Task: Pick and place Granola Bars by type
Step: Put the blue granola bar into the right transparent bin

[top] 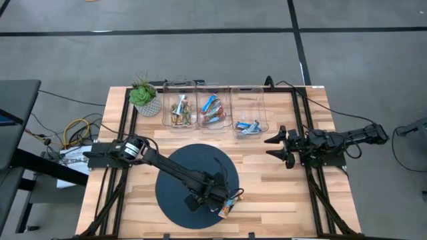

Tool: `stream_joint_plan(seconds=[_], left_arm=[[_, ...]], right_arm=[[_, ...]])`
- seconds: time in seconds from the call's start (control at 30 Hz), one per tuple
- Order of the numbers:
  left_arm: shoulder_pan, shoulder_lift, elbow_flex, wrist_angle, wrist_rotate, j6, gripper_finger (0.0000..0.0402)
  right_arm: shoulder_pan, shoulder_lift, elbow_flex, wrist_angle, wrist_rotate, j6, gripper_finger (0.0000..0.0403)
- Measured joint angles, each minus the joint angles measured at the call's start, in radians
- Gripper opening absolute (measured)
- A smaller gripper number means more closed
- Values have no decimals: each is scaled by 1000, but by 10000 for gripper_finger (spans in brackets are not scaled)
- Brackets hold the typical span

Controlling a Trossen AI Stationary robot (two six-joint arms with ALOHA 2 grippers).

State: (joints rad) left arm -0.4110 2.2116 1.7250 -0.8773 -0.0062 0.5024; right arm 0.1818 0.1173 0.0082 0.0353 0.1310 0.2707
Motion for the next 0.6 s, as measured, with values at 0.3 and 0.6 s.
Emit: stream_joint_plan(seconds=[0.3,0.6], left_arm=[[-2,1,-27,13,19,-35,160],[0,-7,-27,24,20,-111,80]], right_arm=[[0,0,0,0,0,0,244],[0,0,0,0,0,0,244]])
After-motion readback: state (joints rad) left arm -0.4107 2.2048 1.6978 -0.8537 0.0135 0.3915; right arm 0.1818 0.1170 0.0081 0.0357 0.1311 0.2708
